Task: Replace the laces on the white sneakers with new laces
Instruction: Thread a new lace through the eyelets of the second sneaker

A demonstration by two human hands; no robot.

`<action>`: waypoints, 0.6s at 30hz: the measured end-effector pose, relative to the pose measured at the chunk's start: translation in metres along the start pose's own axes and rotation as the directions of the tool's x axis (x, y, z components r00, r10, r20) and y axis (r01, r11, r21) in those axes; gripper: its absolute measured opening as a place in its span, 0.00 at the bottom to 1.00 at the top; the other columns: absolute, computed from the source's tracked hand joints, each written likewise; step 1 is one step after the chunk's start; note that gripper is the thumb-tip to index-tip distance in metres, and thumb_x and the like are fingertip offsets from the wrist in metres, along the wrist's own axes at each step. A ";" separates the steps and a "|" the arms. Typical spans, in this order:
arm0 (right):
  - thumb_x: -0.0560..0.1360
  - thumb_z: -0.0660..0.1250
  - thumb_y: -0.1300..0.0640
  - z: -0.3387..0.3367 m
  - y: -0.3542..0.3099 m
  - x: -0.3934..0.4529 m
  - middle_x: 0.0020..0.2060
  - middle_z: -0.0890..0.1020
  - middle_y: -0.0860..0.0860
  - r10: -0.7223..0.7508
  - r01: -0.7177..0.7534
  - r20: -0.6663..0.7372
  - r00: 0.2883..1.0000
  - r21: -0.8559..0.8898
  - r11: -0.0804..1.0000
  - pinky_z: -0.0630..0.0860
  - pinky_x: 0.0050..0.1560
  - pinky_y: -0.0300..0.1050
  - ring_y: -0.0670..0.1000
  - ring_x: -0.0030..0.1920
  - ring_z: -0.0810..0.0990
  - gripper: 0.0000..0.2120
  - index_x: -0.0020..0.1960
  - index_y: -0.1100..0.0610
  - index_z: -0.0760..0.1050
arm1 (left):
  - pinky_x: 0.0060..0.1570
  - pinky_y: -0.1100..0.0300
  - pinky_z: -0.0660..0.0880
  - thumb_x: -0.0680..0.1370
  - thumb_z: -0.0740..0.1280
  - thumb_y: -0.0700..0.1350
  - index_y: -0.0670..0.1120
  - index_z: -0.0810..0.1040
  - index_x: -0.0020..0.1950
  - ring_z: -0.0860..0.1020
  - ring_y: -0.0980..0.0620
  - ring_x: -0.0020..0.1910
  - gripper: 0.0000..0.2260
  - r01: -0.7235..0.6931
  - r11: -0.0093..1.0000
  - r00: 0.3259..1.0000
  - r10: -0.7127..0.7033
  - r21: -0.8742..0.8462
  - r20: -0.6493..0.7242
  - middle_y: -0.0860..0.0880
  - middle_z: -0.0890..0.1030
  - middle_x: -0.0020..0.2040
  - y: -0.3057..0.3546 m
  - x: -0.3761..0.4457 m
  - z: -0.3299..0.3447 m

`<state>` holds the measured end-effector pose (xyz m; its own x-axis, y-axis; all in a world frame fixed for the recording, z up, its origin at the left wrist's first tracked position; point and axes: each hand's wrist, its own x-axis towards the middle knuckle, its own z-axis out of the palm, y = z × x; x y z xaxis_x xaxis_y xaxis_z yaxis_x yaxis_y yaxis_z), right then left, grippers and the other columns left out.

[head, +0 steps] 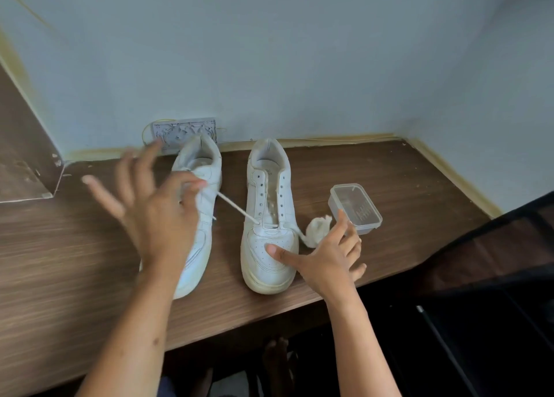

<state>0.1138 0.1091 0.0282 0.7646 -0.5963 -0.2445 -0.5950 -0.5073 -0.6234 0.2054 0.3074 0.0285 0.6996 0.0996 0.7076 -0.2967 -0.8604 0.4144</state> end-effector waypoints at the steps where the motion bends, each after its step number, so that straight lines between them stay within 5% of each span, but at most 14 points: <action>1: 0.52 0.76 0.27 -0.001 0.000 0.000 0.77 0.38 0.53 0.002 -0.002 0.000 1.000 0.001 1.000 0.38 0.73 0.69 0.58 0.78 0.35 0.72 0.76 0.47 0.30 | 0.68 0.26 0.43 0.75 0.72 0.50 0.52 0.84 0.43 0.60 0.41 0.75 0.03 0.070 0.998 0.998 -0.070 0.010 0.006 0.50 0.70 0.73 -0.006 0.002 -0.001; 3: 0.52 0.76 0.27 -0.001 0.000 0.001 0.77 0.38 0.53 0.002 -0.002 0.000 1.000 0.003 1.000 0.38 0.73 0.69 0.58 0.78 0.35 0.72 0.76 0.47 0.30 | 0.68 0.25 0.42 0.74 0.71 0.53 0.51 0.84 0.47 0.55 0.38 0.77 0.07 0.119 0.993 0.990 -0.119 0.003 0.073 0.48 0.64 0.77 -0.012 0.002 -0.001; 6: 0.52 0.76 0.27 0.000 0.001 0.002 0.77 0.38 0.52 -0.007 0.007 -0.003 1.000 0.013 1.000 0.39 0.73 0.70 0.58 0.78 0.36 0.72 0.76 0.48 0.31 | 0.70 0.29 0.39 0.74 0.68 0.60 0.54 0.85 0.53 0.54 0.36 0.77 0.14 -0.099 0.993 0.982 0.108 -0.061 0.157 0.48 0.61 0.79 -0.004 -0.001 0.006; 11: 0.52 0.76 0.27 -0.001 0.000 0.002 0.78 0.39 0.53 0.005 -0.005 -0.004 1.000 0.012 1.000 0.39 0.74 0.68 0.57 0.78 0.36 0.72 0.76 0.48 0.32 | 0.72 0.32 0.36 0.71 0.70 0.63 0.62 0.85 0.41 0.53 0.40 0.78 0.07 -0.342 0.920 0.879 0.385 -0.191 0.280 0.54 0.64 0.77 0.023 -0.010 0.015; 15: 0.52 0.76 0.28 0.000 0.000 0.002 0.78 0.39 0.53 -0.003 0.003 0.007 1.000 0.024 1.000 0.39 0.74 0.69 0.57 0.78 0.37 0.71 0.77 0.48 0.33 | 0.71 0.32 0.36 0.70 0.75 0.54 0.62 0.84 0.37 0.56 0.43 0.78 0.03 -0.291 0.946 0.907 0.321 -0.146 0.272 0.56 0.69 0.74 0.025 -0.015 0.018; 18: 0.53 0.76 0.28 0.000 -0.002 0.001 0.78 0.39 0.54 -0.013 0.012 0.029 1.000 0.027 1.000 0.40 0.74 0.69 0.57 0.78 0.37 0.71 0.77 0.48 0.33 | 0.71 0.31 0.38 0.73 0.74 0.49 0.58 0.84 0.39 0.63 0.44 0.75 0.04 -0.162 0.983 0.978 0.171 -0.087 0.116 0.55 0.75 0.69 0.021 -0.012 0.015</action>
<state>0.1158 0.1095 0.0288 0.7788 -0.5718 -0.2579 -0.5790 -0.4973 -0.6461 0.2002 0.2811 0.0200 0.7090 -0.1081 0.6969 -0.4615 -0.8183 0.3426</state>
